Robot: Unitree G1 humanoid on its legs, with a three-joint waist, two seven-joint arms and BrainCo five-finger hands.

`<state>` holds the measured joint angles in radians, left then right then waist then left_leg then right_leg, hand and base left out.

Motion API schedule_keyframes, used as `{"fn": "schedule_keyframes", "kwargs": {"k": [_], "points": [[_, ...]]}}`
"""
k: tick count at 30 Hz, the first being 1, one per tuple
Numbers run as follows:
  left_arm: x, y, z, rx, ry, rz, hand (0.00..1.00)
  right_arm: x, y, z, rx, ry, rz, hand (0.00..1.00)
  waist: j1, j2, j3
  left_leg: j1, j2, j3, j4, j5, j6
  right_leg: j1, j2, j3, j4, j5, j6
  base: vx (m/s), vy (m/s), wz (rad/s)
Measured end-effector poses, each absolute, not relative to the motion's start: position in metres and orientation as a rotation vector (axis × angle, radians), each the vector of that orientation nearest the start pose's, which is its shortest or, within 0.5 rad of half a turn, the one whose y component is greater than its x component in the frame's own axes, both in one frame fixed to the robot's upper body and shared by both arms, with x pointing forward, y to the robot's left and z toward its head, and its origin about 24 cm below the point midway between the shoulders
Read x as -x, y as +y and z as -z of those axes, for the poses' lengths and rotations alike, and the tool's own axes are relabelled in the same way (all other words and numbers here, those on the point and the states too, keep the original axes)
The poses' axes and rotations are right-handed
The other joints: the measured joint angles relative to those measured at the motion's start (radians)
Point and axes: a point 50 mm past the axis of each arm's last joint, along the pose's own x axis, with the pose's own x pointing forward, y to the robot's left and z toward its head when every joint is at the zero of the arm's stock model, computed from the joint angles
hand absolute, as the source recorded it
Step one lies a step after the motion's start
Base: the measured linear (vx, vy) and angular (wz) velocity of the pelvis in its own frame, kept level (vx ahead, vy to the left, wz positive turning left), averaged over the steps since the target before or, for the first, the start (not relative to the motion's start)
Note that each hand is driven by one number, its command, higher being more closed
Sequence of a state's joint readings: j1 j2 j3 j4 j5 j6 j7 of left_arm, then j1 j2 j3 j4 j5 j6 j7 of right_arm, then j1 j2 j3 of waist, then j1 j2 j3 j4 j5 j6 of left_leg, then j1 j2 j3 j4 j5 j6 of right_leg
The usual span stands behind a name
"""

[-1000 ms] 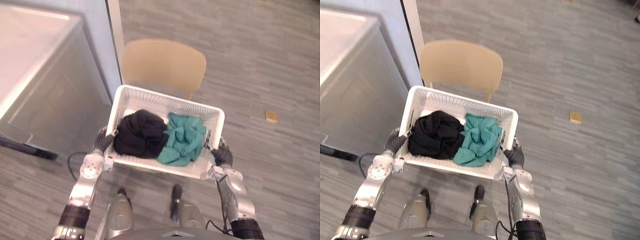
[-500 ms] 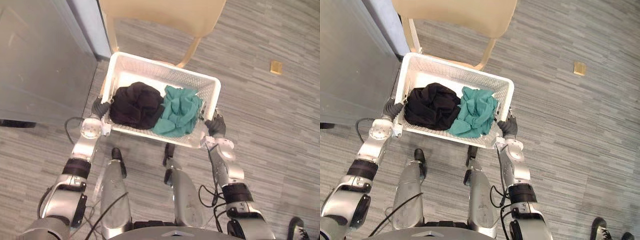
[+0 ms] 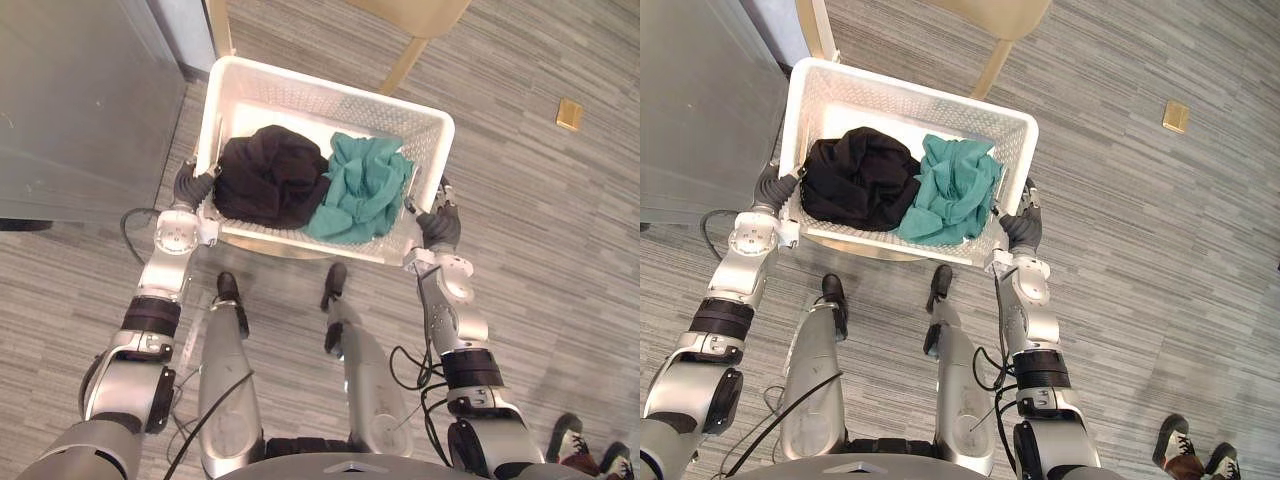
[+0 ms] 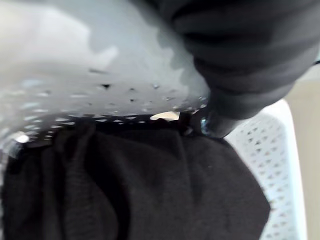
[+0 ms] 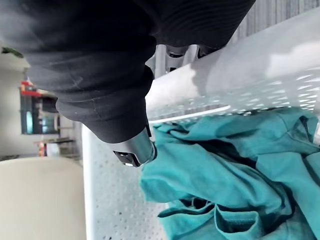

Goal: Pick up the laundry basket with both hands and put the clothes into the washing machine.

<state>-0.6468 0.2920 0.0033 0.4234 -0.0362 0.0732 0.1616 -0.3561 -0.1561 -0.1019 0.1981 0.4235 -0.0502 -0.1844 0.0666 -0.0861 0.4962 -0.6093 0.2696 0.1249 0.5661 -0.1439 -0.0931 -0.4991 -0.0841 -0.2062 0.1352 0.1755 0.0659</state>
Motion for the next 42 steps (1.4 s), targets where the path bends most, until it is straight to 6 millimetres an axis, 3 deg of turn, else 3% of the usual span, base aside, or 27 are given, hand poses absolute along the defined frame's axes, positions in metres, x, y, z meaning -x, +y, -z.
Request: {"fn": "schedule_keyframes", "kwargs": {"k": [7,17,24,33,37,42], "points": [[-0.368,0.173,-0.188,-0.096,-0.369,-0.159,0.0,-0.316,-0.196,-0.109,-0.322,-0.232,0.21,0.0,0.01,0.0,0.002,-0.003,0.032,0.012,0.005,-0.005,-0.009,-0.015,0.02,-0.006,0.007,-0.004,-0.016,0.01,-0.038,-0.11],[-0.363,0.165,-0.203,-0.068,-0.442,-0.141,0.0,-0.307,-0.201,-0.116,-0.351,-0.283,0.209,0.0,0.011,0.001,0.003,-0.004,0.04,0.012,0.013,-0.009,-0.014,-0.025,0.02,-0.021,0.037,-0.027,-0.034,0.0,0.0,0.0],[-0.361,0.175,-0.207,-0.046,-0.456,-0.179,0.0,-0.306,-0.199,-0.115,-0.346,-0.283,0.181,0.0,0.014,0.001,0.003,0.002,0.044,0.013,0.014,-0.008,-0.016,-0.026,0.02,-0.026,0.049,-0.03,-0.034,0.0,0.0,-0.01],[-0.361,0.182,-0.205,-0.062,-0.456,-0.191,0.0,-0.309,-0.192,-0.117,-0.34,-0.289,0.151,0.0,0.018,0.002,0.002,0.025,0.051,0.026,-0.007,-0.003,-0.022,0.01,0.034,-0.025,-0.024,0.013,-0.029,0.0,0.003,-0.05],[-0.358,0.19,-0.189,-0.055,-0.411,-0.212,0.0,-0.309,-0.189,-0.114,-0.334,-0.275,0.139,0.0,0.021,0.003,0.002,0.051,0.052,0.031,-0.026,0.002,-0.031,0.028,0.04,-0.024,-0.037,0.016,-0.03,0.02,-0.011,-0.02],[-0.345,0.205,-0.152,-0.04,-0.312,-0.233,0.0,-0.305,-0.187,-0.097,-0.319,-0.217,0.11,0.0,0.029,0.005,0.001,0.139,0.041,0.041,-0.068,0.01,-0.039,0.09,0.041,-0.016,-0.041,0.004,-0.034,0.04,-0.013,0.0]]}}
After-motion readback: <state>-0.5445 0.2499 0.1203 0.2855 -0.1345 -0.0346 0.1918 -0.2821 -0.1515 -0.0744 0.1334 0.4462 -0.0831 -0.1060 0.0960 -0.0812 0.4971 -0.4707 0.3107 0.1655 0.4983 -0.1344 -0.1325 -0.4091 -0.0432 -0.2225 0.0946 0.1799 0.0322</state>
